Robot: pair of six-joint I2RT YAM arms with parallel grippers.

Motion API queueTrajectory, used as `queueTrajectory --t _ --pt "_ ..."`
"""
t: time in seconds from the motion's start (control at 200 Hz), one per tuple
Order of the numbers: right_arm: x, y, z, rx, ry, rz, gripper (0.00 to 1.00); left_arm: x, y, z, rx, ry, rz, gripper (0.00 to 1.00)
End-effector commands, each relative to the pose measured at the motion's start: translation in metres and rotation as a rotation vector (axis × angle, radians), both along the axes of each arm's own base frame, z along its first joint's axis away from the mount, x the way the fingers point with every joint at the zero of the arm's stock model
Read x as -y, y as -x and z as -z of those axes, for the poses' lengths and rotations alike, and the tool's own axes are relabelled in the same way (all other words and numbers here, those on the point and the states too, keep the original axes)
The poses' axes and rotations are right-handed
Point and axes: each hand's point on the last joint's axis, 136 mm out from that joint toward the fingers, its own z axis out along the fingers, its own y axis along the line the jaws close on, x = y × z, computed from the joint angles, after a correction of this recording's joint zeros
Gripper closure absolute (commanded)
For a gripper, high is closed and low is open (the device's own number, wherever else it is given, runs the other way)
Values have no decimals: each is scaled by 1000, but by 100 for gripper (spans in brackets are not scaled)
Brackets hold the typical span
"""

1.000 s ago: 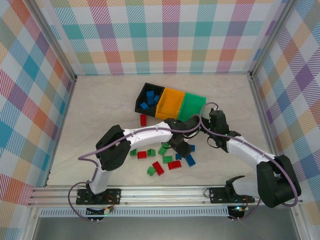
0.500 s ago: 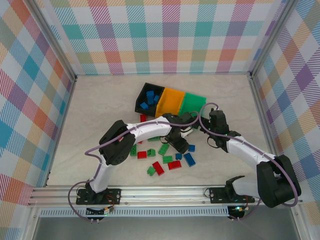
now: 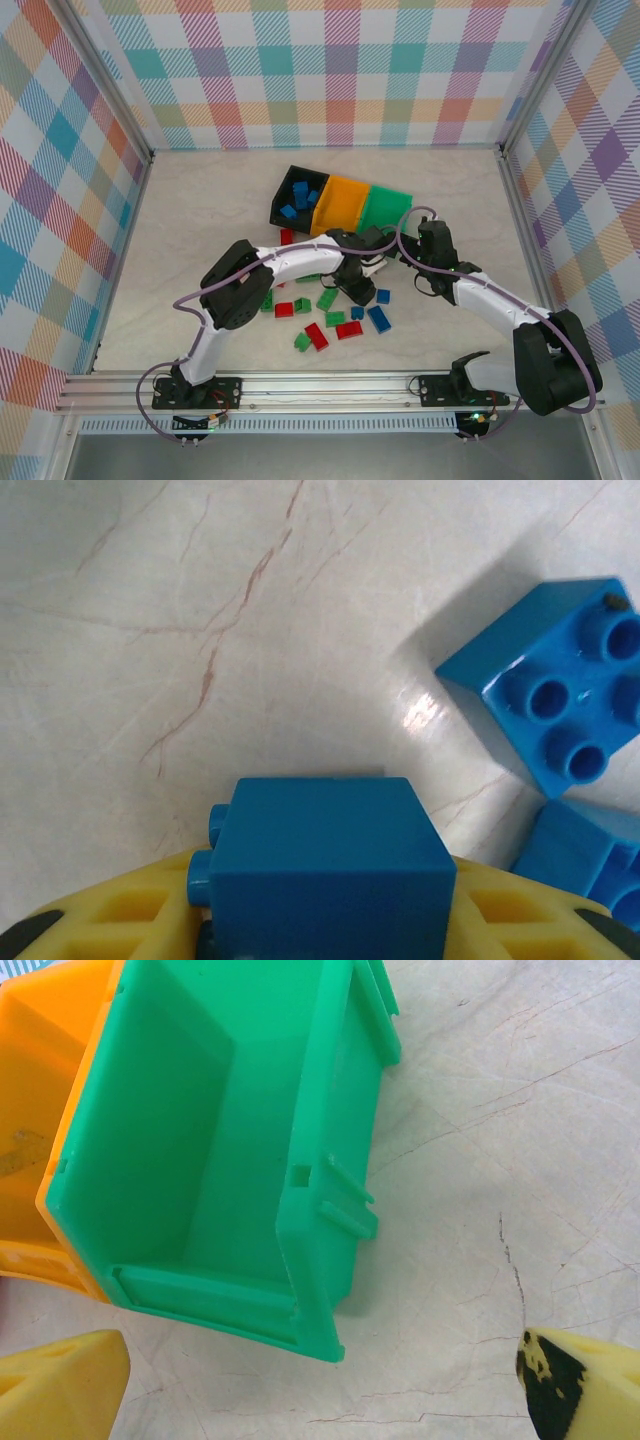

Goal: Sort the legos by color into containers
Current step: Pick up the lego from the center of the table, then place the lego in the container.

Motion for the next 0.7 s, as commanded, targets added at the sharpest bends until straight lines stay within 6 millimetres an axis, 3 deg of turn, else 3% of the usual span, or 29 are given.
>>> queueTrajectory --t 0.0,0.235,0.35,0.495,0.605,0.69 --pt "-1 -2 -5 20 9 -4 1 -16 -17 -48 66 103 -107 55" --pt "-3 -2 -4 15 -4 -12 1 -99 -88 -122 292 137 -415 55" --pt "-3 -2 -4 16 -5 -12 1 -127 -128 -150 366 165 -551 55" --pt "-2 -2 -5 19 0 -11 1 -148 -182 -159 378 154 -670 54" --pt "-1 -1 -6 22 3 -9 1 -151 -215 -159 401 153 -712 41" --pt "0 -1 -7 24 10 -5 1 -147 -226 -157 387 144 -722 31"
